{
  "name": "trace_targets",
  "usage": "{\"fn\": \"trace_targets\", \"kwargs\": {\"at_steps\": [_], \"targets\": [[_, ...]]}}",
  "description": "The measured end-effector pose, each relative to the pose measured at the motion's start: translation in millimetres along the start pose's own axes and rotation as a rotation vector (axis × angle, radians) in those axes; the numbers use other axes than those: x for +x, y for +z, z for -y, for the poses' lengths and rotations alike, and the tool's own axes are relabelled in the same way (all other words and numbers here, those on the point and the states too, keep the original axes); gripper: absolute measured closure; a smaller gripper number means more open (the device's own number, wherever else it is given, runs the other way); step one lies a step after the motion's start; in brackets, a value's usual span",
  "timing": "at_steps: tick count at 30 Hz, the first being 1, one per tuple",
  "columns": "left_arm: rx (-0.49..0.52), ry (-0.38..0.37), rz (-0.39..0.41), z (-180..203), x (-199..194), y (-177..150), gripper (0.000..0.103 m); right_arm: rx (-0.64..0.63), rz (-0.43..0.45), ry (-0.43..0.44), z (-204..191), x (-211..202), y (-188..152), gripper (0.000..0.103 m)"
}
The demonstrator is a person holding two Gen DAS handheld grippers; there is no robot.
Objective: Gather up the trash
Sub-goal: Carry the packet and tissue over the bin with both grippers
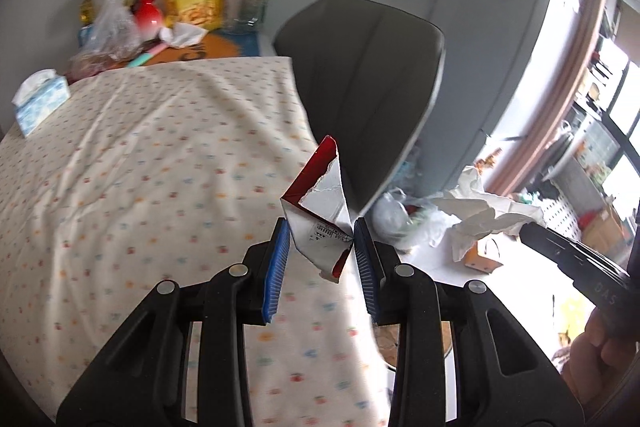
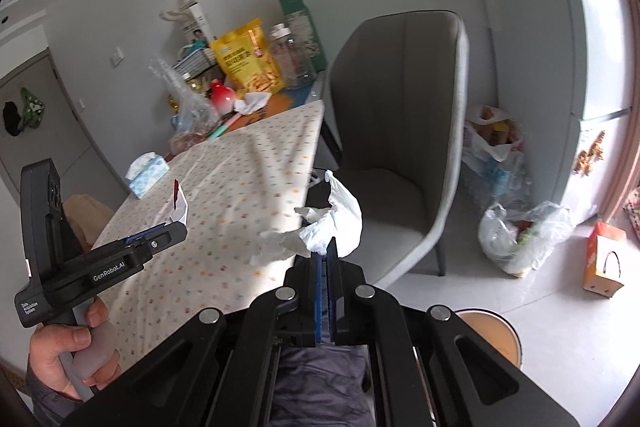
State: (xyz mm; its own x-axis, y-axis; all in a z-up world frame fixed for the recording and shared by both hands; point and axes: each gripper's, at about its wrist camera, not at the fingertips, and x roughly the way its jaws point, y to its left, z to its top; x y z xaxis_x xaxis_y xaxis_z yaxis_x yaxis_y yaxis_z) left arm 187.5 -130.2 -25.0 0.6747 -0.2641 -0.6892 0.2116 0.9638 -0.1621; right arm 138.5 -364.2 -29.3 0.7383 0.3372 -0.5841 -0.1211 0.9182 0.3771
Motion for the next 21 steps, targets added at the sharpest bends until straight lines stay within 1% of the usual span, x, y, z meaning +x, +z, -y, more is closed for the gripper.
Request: {"fn": "trace_targets", "kwargs": {"at_steps": [8, 21], "targets": [[0.067, -0.046, -0.063, 47, 29, -6, 0.070, 0.050, -0.012, -0.061, 46, -10, -12, 0.100], [0.146, -0.070, -0.163, 103, 76, -23, 0.070, 0.150, -0.061, -0.127, 113, -6, -42, 0.100]]}}
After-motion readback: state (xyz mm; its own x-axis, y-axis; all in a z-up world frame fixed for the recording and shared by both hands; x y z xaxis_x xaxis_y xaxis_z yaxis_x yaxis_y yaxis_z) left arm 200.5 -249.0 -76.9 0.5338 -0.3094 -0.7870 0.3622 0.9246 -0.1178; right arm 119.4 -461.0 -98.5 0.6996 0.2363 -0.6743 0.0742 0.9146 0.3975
